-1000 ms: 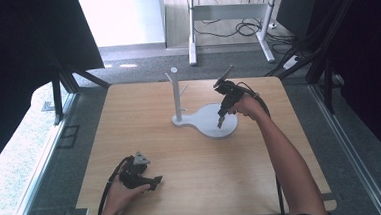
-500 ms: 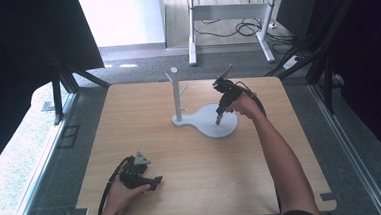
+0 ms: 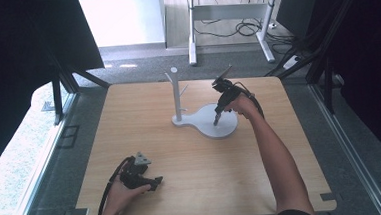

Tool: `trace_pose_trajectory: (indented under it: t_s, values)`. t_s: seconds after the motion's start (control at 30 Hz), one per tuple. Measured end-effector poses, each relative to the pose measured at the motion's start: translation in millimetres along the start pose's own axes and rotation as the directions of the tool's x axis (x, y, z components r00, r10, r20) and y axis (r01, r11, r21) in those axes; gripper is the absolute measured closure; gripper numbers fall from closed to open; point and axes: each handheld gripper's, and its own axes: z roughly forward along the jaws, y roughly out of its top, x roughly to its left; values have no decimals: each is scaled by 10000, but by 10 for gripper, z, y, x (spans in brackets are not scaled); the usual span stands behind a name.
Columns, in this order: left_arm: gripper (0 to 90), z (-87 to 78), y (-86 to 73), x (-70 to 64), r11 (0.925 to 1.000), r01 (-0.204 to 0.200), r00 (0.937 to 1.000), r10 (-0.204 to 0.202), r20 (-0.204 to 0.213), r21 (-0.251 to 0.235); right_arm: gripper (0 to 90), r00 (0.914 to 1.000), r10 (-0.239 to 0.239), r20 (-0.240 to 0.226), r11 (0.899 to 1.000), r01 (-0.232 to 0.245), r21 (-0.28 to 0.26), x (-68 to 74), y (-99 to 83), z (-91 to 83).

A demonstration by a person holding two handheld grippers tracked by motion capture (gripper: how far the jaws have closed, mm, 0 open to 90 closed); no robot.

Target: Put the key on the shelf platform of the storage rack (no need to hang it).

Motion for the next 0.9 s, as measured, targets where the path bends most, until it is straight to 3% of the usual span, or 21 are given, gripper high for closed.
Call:
trace_pose_trajectory:
  t_s: [0.83,0.9]
  values:
    - [219,4,-3,-1,10000,41,10000,-42,21,40,900,9998,5,193,10000,-6,23,-53,24,204]
    - [219,5,-4,0,10000,43,10000,-43,25,42,865,9998,-46,174,10000,48,-85,-58,16,198]
